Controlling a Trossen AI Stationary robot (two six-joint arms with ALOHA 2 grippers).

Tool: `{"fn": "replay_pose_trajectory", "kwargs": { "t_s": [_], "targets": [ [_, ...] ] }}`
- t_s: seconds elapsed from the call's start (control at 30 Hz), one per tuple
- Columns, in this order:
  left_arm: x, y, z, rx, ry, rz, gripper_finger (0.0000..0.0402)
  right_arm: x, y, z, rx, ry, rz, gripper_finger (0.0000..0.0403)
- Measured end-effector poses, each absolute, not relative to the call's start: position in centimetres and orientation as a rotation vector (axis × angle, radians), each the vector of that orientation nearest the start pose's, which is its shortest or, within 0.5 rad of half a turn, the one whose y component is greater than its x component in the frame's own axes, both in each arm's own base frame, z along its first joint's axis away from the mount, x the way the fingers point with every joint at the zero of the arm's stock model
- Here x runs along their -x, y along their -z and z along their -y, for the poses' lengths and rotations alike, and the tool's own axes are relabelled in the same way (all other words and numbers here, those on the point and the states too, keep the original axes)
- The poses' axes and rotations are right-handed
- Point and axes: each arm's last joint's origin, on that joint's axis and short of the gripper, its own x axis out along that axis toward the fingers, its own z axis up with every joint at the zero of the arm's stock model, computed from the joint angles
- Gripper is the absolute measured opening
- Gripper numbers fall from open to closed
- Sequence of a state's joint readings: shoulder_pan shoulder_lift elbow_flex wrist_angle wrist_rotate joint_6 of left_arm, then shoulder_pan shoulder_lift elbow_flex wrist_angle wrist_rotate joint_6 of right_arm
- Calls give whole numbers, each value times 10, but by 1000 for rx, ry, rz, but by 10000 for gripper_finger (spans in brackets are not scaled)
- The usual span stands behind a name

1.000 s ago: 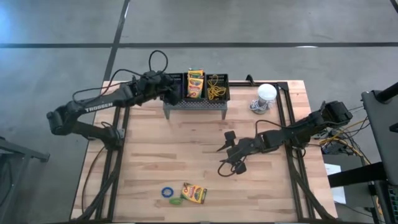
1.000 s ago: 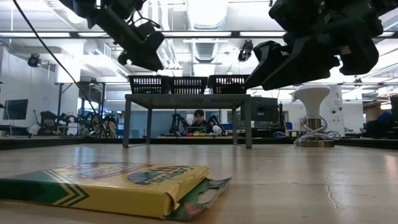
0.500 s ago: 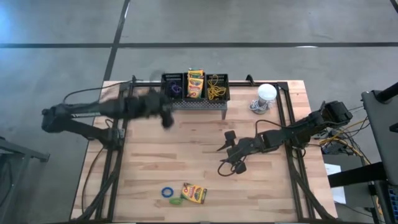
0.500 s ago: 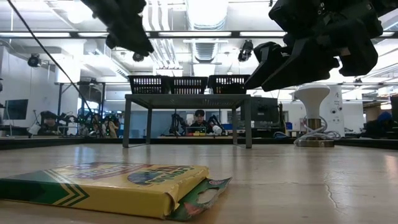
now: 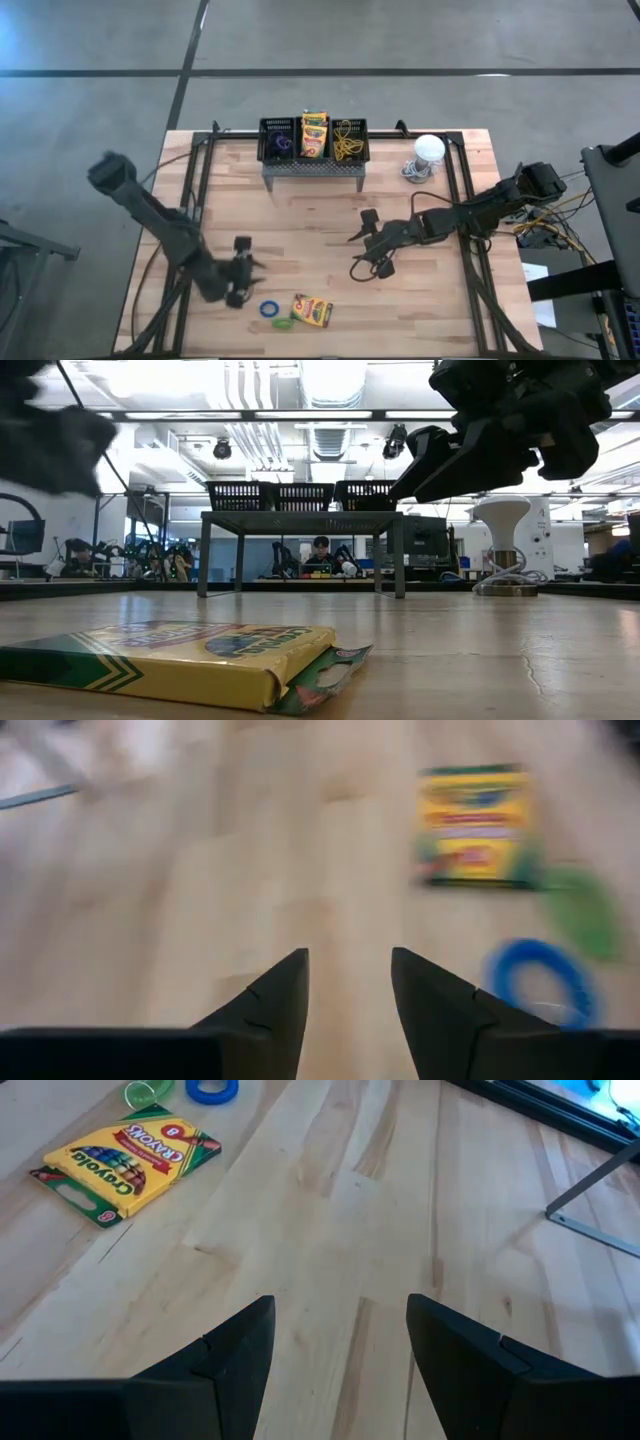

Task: Pick & Place Office Desk Supplies
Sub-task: Put the blue spring keychain into the left black basket on the shelf

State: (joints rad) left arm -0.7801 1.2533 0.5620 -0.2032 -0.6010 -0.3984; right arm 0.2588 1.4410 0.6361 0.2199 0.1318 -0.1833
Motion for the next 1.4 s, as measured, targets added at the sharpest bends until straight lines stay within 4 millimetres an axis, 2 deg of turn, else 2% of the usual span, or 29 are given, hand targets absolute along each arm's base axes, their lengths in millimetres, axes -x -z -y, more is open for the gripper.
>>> {"fn": "replay_pose_trajectory", "kwargs": {
  "t_s": [0.1,0.27,0.4,0.53,0.67,0.8,1.0,1.13,1.33,1.4],
  "targets": [
    [-158,-154,158,-124,125,-604,145,-271,-177,-67,290,-172,-563,224],
    [-161,-139,166,48,144,-493,145,-271,-176,-66,288,-168,-566,224],
    [-169,-128,177,42,163,-588,145,-271,-176,-65,284,-163,-568,224],
    [-180,-125,194,53,194,-713,145,-271,-176,-65,282,-163,-568,224],
    [-190,-126,205,28,139,-826,145,-271,-176,-65,279,-162,-569,224],
    [-193,-121,205,-30,61,-940,145,-271,-176,-65,271,-160,-570,224],
    [-202,-116,196,140,9,-1025,142,-271,-175,-65,271,-160,-571,224],
    [-205,-115,190,164,-8,-1035,113,-271,-175,-65,271,-159,-571,224],
    [-206,-116,189,9,77,-1029,20,-271,-175,-65,272,-159,-572,224],
    [-207,-117,188,-35,63,-1001,13,-271,-175,-65,273,-160,-572,224]
  ]
}}
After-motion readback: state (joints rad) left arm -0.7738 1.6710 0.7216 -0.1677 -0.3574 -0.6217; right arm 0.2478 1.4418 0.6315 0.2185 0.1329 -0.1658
